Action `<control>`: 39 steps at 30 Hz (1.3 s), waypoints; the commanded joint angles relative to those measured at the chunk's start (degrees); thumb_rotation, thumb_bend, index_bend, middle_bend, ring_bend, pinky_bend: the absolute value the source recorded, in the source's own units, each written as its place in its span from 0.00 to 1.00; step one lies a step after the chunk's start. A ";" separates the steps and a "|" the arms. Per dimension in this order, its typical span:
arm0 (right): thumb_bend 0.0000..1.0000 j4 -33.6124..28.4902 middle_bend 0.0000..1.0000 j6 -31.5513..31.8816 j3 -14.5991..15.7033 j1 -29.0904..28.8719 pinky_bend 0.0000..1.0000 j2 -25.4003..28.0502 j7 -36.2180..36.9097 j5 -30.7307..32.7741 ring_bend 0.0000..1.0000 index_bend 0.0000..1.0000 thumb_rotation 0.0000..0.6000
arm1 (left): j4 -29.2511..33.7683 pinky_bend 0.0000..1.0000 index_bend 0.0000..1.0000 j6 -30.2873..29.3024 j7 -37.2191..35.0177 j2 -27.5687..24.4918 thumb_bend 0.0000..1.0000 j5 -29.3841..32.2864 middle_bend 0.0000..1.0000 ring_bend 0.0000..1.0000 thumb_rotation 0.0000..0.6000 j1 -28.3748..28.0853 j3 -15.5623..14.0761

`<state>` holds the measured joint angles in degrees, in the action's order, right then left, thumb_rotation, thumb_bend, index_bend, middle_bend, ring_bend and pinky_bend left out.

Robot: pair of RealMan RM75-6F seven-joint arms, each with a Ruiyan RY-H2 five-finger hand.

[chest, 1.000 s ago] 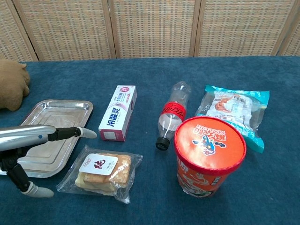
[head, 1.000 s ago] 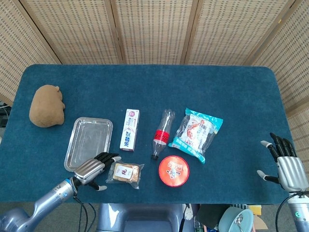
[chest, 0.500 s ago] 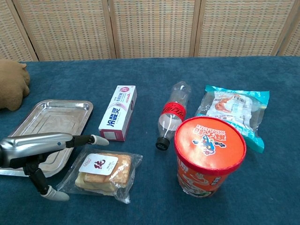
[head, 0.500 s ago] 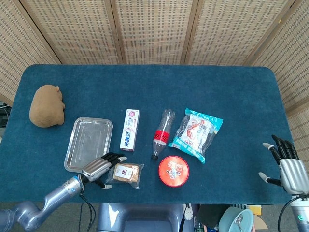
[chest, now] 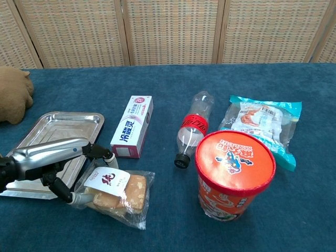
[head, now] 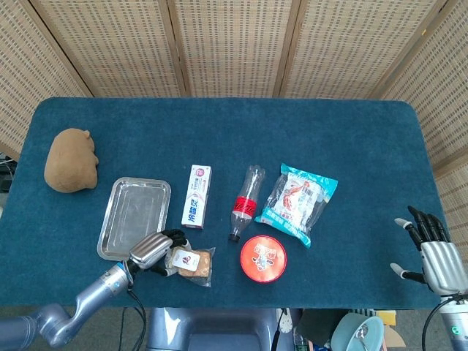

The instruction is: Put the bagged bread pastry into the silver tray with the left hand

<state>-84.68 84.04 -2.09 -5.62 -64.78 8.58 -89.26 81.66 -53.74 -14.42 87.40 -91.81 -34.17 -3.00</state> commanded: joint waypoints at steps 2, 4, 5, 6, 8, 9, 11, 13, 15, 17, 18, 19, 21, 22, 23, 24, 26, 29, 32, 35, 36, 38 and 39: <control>0.09 -0.27 0.00 -0.01 -0.06 -0.09 0.00 0.05 -0.36 -0.01 0.00 0.17 1.00 | -1.80 0.36 0.56 -1.28 -1.61 1.15 0.40 -0.91 0.46 0.27 1.00 0.36 -0.49; 0.09 -0.35 0.00 0.03 -0.05 -0.05 0.00 0.08 -0.48 -0.01 0.00 0.17 1.00 | -1.99 0.36 0.56 -1.65 -1.80 1.28 0.40 -1.06 0.46 0.27 1.00 0.42 -0.56; 0.10 -0.25 0.00 0.12 -0.05 0.03 0.00 0.07 -0.40 0.07 0.00 0.17 1.00 | -2.00 0.36 0.56 -2.23 -1.88 1.29 0.40 -1.28 0.46 0.27 1.00 0.51 -0.58; 0.09 -0.25 0.00 0.18 -0.06 0.08 0.00 0.05 -0.33 0.12 0.00 0.17 1.00 | -1.91 0.35 0.56 -2.79 -1.91 1.22 0.40 -1.49 0.46 0.27 1.00 0.61 -0.61; 0.10 -0.14 0.00 0.15 -0.04 0.17 0.00 -0.02 -0.11 0.30 0.00 0.17 1.00 | -1.41 0.35 0.56 -3.53 -1.79 0.81 0.40 -1.77 0.46 0.27 1.00 0.68 -0.65; 0.10 0.04 0.00 0.10 -0.01 0.23 0.00 -0.11 0.10 0.45 0.00 0.17 1.00 | -0.78 0.34 0.56 -3.93 -1.33 0.25 0.40 -1.93 0.46 0.27 1.00 0.66 -0.59; 0.10 0.38 0.00 0.04 0.07 0.34 0.00 -0.33 0.44 0.60 0.00 0.17 1.00 | 0.61 0.34 0.56 -4.58 0.01 -0.91 0.40 -2.08 0.46 0.27 1.00 0.60 -0.35; 0.09 0.95 0.00 -0.11 0.19 0.48 0.00 -0.65 0.92 0.82 0.00 0.17 1.00 | 2.88 0.34 0.56 -5.49 1.64 -2.59 0.40 -2.20 0.46 0.27 1.00 0.60 0.07; 0.09 1.41 0.00 -0.03 0.26 0.68 0.00 -0.86 1.28 0.99 0.00 0.17 1.00 | 5.67 0.34 0.56 -6.30 3.07 -4.67 0.40 -2.24 0.46 0.27 1.00 0.64 0.40; 0.09 1.68 0.00 0.22 0.21 0.86 0.00 -0.99 1.54 1.10 0.00 0.17 1.00 | 9.38 0.33 0.56 -7.14 5.25 -7.57 0.40 -2.08 0.46 0.27 1.00 0.80 0.74; 0.09 1.72 0.00 0.54 0.17 1.08 0.00 -0.98 1.51 1.23 0.00 0.17 1.00 | 11.80 0.33 0.56 -8.27 6.61 -9.88 0.40 -2.42 0.46 0.27 1.00 1.21 0.73; 0.09 1.68 0.00 0.97 0.12 1.40 0.00 -0.99 1.49 1.40 0.00 0.17 1.00 | 15.11 0.33 0.56 -9.88 8.75 -13.69 0.40 -2.79 0.46 0.27 1.00 2.17 0.24; 0.09 1.59 0.00 1.25 0.10 1.60 0.00 -1.04 1.46 1.48 0.00 0.17 1.00 | 18.39 0.32 0.56 -11.05 10.64 -17.35 0.40 -2.71 0.45 0.27 1.00 3.17 -0.34; 0.09 1.58 0.00 1.29 0.09 1.65 0.00 -1.09 1.45 1.50 0.00 0.17 1.00 | 19.70 0.32 0.56 -11.73 11.51 -19.05 0.40 -2.58 0.45 0.27 1.00 3.73 -0.56; 0.09 1.55 0.00 1.32 0.09 1.68 0.00 -1.14 1.38 1.50 0.00 0.17 1.00 | 20.68 0.32 0.56 -12.42 12.14 -20.57 0.40 -2.49 0.45 0.27 1.00 4.26 -0.74; 0.09 1.35 0.00 1.48 0.12 1.74 0.00 -1.23 1.10 1.36 0.00 0.17 1.00 | 21.57 0.32 0.56 -13.29 12.54 -22.34 0.40 -2.41 0.45 0.27 1.00 4.91 -0.95; 0.09 0.79 0.00 1.52 0.12 1.72 0.00 -1.30 0.40 1.24 0.00 0.17 1.00 | 21.94 0.32 0.56 -14.40 12.42 -24.40 0.40 -2.21 0.45 0.27 1.00 5.74 -1.10; 0.09 -0.49 0.00 1.63 0.11 1.76 0.00 -1.33 -1.30 1.17 0.00 0.17 1.00 | 19.99 0.31 0.56 -14.78 9.44 -26.70 0.40 -1.08 0.45 0.27 1.00 6.52 -1.20; 0.09 -1.46 0.00 1.74 0.03 1.81 0.00 -1.21 -2.55 1.24 0.00 0.17 1.00 | 18.01 0.31 0.56 -14.51 7.08 -27.26 0.40 -0.61 0.44 0.27 1.00 6.73 -1.24; 0.09 -2.63 0.00 1.94 -0.17 1.84 0.00 -1.05 -3.80 1.35 0.00 0.17 1.00 | 15.51 0.30 0.56 -14.36 5.24 -27.62 0.40 -0.19 0.44 0.27 1.00 7.01 -1.25; 0.09 -3.13 0.00 2.00 -0.21 1.85 0.00 -0.97 -4.34 1.36 0.00 0.17 1.00 | 14.46 0.30 0.56 -14.32 4.42 -27.73 0.40 0.04 0.44 0.27 1.00 7.15 -1.22; 0.09 -4.18 0.00 2.08 -0.33 1.81 0.00 -0.87 -5.61 1.37 0.00 0.17 1.00 | 12.24 0.30 0.56 -14.16 2.26 -27.89 0.40 0.58 0.44 0.27 1.00 7.41 -1.14; 0.09 -4.85 0.00 2.15 -0.44 1.77 0.00 -0.93 -6.48 1.39 0.00 0.17 1.00 | 10.20 0.30 0.56 -13.98 0.66 -27.76 0.40 1.21 0.44 0.27 1.00 7.59 -1.03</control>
<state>-88.71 86.07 -2.37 -3.81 -65.75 3.06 -87.91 94.72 -67.98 -11.16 59.83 -91.60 -27.05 -4.15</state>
